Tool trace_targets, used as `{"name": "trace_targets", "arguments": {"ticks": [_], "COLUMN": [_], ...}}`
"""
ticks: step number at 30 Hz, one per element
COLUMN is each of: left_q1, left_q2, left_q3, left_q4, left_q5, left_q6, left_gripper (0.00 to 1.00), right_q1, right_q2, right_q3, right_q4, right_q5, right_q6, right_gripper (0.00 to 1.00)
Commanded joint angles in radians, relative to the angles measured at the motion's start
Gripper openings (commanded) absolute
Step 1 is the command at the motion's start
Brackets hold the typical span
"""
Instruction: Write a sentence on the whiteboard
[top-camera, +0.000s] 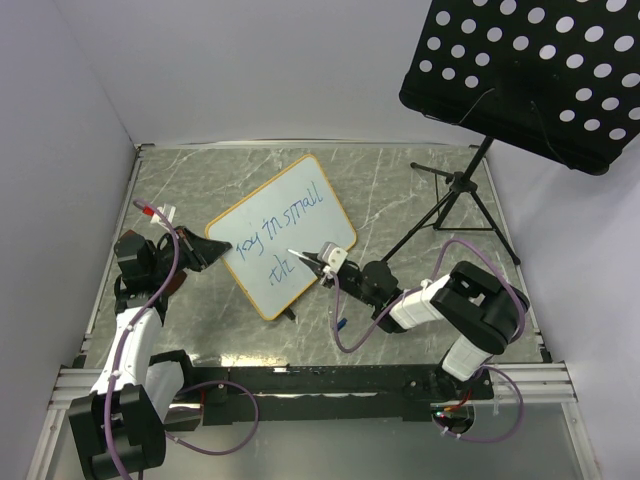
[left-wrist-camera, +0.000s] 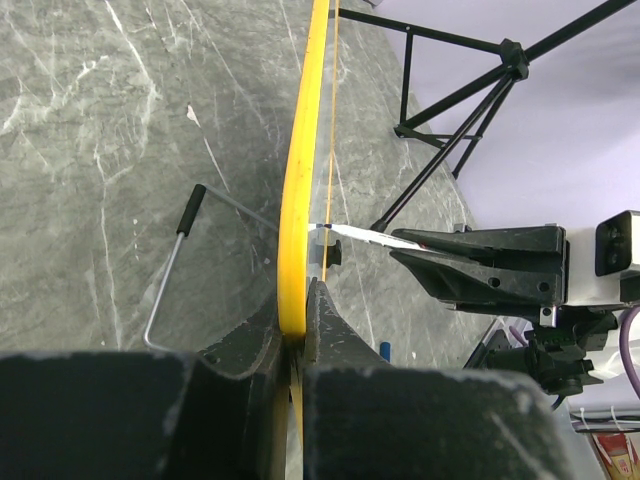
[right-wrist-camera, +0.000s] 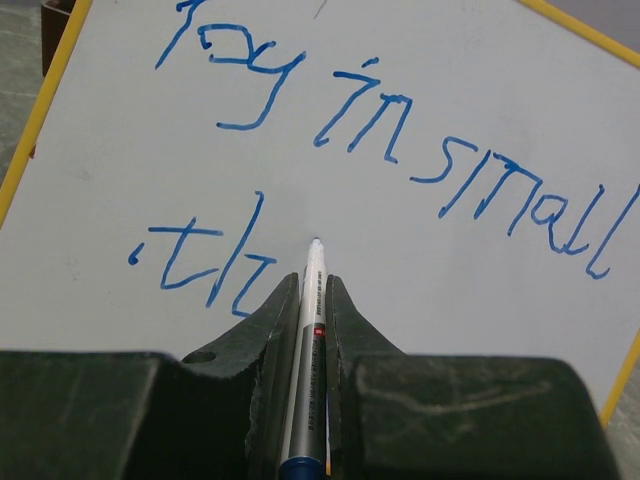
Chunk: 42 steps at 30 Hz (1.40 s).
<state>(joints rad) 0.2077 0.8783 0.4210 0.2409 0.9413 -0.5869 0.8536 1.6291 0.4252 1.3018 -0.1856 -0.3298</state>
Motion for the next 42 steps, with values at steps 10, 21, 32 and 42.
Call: {"name": "trace_targets", "arguments": {"ticks": [10,21,32,42], "left_q1": [-0.014,-0.013,-0.013,-0.014], "left_q2": [-0.015,-0.015,-0.016,-0.016], "left_q3": [0.015,0.013,0.013,0.013], "left_q4": [-0.006,-0.003,-0.003,-0.003], "left_q5": [0.039,0.039,0.039,0.04], "left_q6": [0.085,0.084,0.085,0.084], "left_gripper": [0.01,0.01,0.01,0.01], "right_q1": [-0.008,-0.027,-0.028,-0.027], "right_q2": [-0.018,-0.14,-0.052,-0.021], "right_q3": [-0.002,-0.051,-0.02,-0.008], "right_q4": [0.042,0.064,0.008,-0.004], "right_q5": [-0.037,-0.067,-0.089,-0.1], "right_q6": [0.012,0.032,0.037,0.038], "right_gripper": [0.0,0.0,0.0,0.0]}}
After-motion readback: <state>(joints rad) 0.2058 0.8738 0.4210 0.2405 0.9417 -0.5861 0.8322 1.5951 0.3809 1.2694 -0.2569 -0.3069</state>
